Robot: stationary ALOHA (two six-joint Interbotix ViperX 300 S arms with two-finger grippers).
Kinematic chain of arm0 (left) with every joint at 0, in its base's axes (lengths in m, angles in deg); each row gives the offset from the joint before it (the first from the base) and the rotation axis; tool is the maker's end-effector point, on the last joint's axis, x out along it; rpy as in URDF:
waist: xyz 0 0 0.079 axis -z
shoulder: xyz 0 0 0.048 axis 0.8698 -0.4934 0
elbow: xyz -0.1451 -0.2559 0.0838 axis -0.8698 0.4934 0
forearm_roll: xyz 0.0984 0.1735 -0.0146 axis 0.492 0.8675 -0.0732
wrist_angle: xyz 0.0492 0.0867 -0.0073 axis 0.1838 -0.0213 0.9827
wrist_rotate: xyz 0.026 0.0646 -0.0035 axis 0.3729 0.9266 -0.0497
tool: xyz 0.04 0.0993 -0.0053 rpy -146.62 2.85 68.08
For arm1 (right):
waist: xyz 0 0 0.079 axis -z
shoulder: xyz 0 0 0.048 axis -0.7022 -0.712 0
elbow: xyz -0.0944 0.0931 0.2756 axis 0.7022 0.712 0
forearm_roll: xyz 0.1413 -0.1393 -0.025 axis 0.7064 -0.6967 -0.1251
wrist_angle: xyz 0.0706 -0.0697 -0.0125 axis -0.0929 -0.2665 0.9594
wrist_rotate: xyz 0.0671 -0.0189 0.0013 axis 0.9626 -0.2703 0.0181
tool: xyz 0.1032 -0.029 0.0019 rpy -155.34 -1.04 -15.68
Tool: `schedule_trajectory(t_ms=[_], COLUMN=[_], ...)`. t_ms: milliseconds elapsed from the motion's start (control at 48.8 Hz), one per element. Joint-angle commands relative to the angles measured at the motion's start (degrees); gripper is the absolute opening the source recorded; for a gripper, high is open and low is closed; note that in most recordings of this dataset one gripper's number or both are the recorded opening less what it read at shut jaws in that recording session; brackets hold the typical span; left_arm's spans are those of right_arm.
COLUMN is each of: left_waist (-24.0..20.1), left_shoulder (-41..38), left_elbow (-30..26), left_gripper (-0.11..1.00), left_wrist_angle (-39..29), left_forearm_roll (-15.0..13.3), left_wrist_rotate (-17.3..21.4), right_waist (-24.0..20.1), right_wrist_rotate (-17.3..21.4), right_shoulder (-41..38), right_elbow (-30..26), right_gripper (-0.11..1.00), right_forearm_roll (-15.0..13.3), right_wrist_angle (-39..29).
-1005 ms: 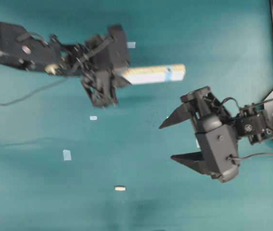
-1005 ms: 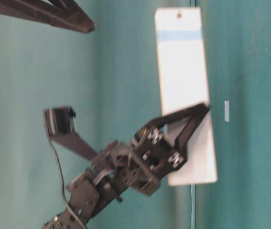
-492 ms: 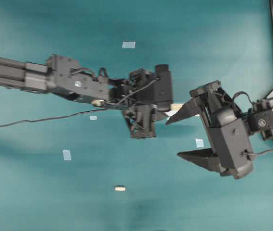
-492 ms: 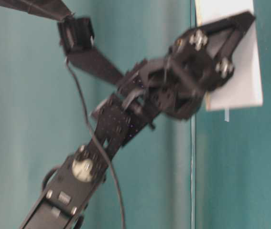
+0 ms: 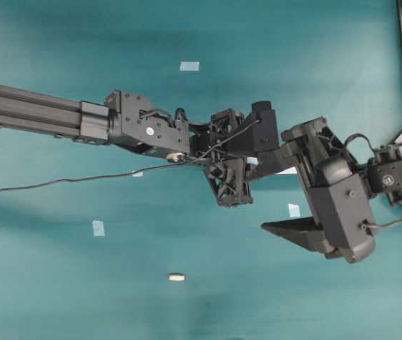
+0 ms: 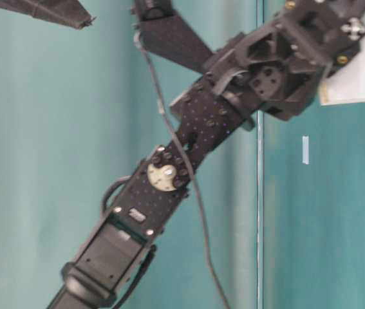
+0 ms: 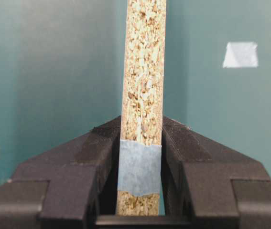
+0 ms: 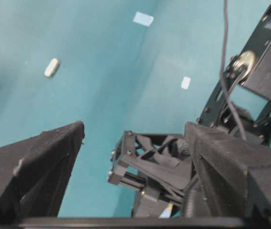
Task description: Move the wooden board into place and insert the rod into its hole.
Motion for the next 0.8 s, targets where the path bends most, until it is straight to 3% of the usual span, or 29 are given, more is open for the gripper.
schedule_trajectory(t_ms=[0, 554, 595, 779], left_waist=[-0.3, -0.1, 0.0, 0.0], left_shoulder=[1.1, -0.1, -0.2, -0.1], left_elbow=[-1.8, -1.8, -1.8, -2.5], left_gripper=[0.22, 0.22, 0.29, 0.79], left_wrist_angle=[0.4, 0.8, 0.8, 0.8], left_forearm_roll=[0.1, 0.3, 0.3, 0.3], left_wrist_rotate=[-0.5, -0.4, -0.4, -0.4], right_waist=[0.1, 0.1, 0.1, 0.1], right_wrist_rotate=[0.1, 0.1, 0.1, 0.1], right_shoulder=[0.7, 0.7, 0.8, 1.2], right_elbow=[-0.4, 0.9, 1.0, 1.4], right_gripper=[0.99, 0.99, 0.99, 0.99], right_forearm_roll=[-0.3, -0.3, -0.3, -0.3], right_wrist_angle=[0.2, 0.4, 0.5, 0.5])
